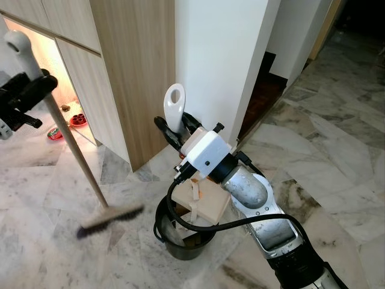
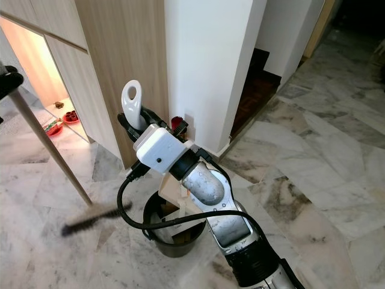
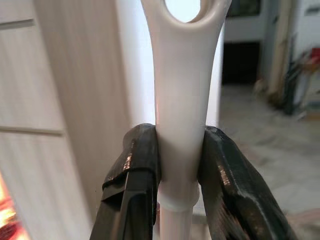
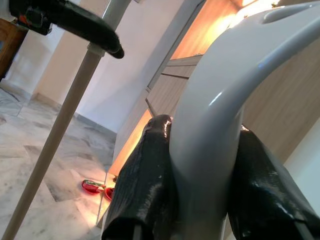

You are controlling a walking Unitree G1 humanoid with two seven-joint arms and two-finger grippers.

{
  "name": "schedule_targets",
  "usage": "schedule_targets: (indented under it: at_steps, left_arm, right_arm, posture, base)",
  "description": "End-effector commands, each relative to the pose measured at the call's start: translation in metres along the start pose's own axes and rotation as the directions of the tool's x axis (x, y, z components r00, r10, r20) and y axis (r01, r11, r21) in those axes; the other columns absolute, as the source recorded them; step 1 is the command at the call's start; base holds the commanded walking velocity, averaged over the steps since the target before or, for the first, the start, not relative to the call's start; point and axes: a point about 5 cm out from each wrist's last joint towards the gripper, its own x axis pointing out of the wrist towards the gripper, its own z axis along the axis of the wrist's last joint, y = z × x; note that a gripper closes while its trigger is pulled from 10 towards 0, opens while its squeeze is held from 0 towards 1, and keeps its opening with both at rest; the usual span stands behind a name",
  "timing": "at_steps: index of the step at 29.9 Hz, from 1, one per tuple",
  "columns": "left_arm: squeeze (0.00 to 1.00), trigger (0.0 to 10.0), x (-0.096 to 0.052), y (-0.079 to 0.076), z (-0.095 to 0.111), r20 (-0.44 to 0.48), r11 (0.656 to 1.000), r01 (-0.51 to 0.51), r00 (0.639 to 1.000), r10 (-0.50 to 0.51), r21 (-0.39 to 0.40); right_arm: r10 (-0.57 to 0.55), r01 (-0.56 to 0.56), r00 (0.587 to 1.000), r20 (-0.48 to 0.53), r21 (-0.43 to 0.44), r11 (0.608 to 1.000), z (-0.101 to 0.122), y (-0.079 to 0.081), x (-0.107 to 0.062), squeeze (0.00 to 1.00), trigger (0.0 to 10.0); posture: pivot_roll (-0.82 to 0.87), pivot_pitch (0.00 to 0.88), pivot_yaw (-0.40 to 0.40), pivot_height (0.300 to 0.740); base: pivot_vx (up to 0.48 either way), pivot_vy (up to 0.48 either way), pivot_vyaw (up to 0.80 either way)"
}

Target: Sweep floor

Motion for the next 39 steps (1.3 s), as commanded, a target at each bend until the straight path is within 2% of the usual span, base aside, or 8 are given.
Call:
schedule_targets:
  at_steps: [1, 5, 6, 10, 13, 30, 34, 39]
  left_arm:
    - [0.0, 10.0, -0.002, -0.004, 0.037, 0.154, 0.998, 0.053, 0.986, -0.056, 0.028]
    - [0.0, 10.0, -0.006, -0.004, 0.052, 0.23, 0.996, 0.089, 0.969, -0.086, -0.002]
    - [0.0, 10.0, -0.01, -0.003, 0.062, 0.287, 0.994, 0.104, 0.953, -0.094, -0.019]
    - [0.0, 10.0, -0.016, -0.001, 0.078, 0.369, 0.99, 0.137, 0.923, -0.112, -0.042]
    - [0.0, 10.0, -0.018, -0.001, 0.082, 0.394, 0.987, 0.149, 0.912, -0.116, -0.055]
    - [0.0, 10.0, -0.011, -0.008, 0.063, 0.335, 0.975, 0.191, 0.931, -0.142, -0.116]
    - [0.0, 10.0, -0.009, -0.002, 0.061, 0.325, 0.987, 0.129, 0.941, -0.092, -0.096]
    - [0.0, 10.0, -0.009, 0.001, 0.067, 0.357, 0.989, 0.108, 0.932, -0.066, -0.098]
  right_arm:
    - [-0.006, 0.01, 0.997, 0.071, -0.055, 0.998, 0.014, -0.007, 0.005, 0.0, 10.0]
    - [-0.004, 0.008, 0.997, 0.072, -0.053, 0.999, 0.014, -0.007, 0.006, 0.0, 10.0]
    - [-0.003, 0.007, 0.997, 0.071, -0.052, 0.999, 0.014, -0.006, 0.006, 0.0, 10.0]
    - [0.002, 0.001, 0.997, 0.071, -0.048, 0.999, 0.013, -0.005, 0.007, 0.0, 10.0]
    - [0.003, 0.0, 0.997, 0.074, -0.046, 0.999, 0.013, -0.005, 0.008, 0.0, 10.0]
    - [-0.006, 0.009, 0.997, 0.073, -0.046, 0.999, 0.014, -0.005, 0.008, 0.0, 10.0]
    - [-0.005, 0.008, 0.997, 0.075, -0.045, 0.999, 0.014, -0.005, 0.008, 0.0, 10.0]
    - [-0.004, 0.007, 0.997, 0.073, -0.046, 0.999, 0.014, -0.005, 0.008, 0.0, 10.0]
  posture:
    - [0.1, 0.008, -0.023, 0.74]
    - [0.11, 0.009, -0.024, 0.74]
    - [0.11, 0.009, -0.024, 0.74]
    - [0.12, 0.009, -0.024, 0.74]
    - [0.12, 0.008, -0.024, 0.74]
    - [0.11, 0.018, -0.019, 0.74]
    - [0.11, 0.019, -0.02, 0.74]
    - [0.11, 0.021, -0.022, 0.74]
  base:
    - [0.0, 0.0, 0.0]
    - [0.0, 0.0, 0.0]
    - [0.0, 0.0, 0.0]
    - [0.0, 0.0, 0.0]
    - [0.0, 0.0, 0.0]
    - [0.0, 0.0, 0.0]
    - [0.0, 0.0, 0.0]
    - [0.0, 0.0, 0.0]
